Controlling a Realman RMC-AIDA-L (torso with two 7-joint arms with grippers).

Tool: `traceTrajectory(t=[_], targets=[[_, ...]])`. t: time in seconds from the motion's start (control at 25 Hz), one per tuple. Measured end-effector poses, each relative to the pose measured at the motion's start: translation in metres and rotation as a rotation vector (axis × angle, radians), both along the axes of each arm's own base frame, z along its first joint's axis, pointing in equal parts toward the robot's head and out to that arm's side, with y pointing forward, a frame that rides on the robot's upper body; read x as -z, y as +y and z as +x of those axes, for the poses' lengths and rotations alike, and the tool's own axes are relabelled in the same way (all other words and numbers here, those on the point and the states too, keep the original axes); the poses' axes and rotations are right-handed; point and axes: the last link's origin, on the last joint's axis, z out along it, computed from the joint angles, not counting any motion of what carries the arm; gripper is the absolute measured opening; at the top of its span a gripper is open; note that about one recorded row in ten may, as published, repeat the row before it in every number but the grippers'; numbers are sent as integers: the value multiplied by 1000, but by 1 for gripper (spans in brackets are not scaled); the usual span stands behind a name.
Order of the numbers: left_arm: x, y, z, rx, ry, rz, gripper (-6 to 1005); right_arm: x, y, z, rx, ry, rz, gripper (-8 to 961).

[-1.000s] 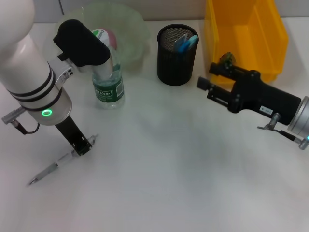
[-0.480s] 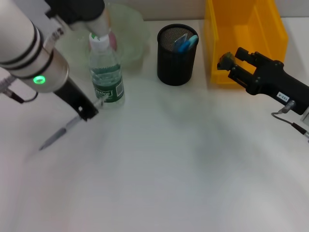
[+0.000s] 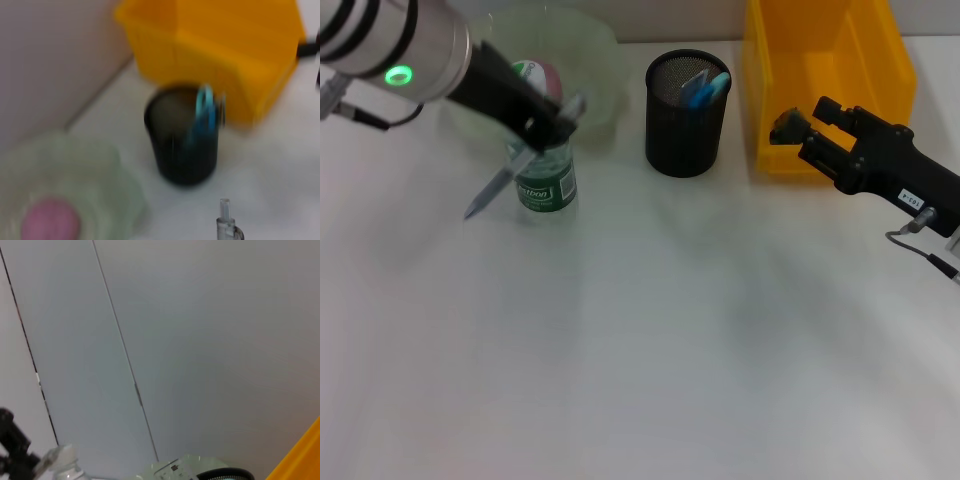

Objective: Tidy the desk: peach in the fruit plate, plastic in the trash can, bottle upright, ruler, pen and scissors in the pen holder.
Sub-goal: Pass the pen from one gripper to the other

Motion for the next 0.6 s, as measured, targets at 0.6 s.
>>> traceTrajectory(t=[0.6], targets=[[-47,-15,23,347,-574,86,180,-2,-1,-4,-6,43,-17,563]])
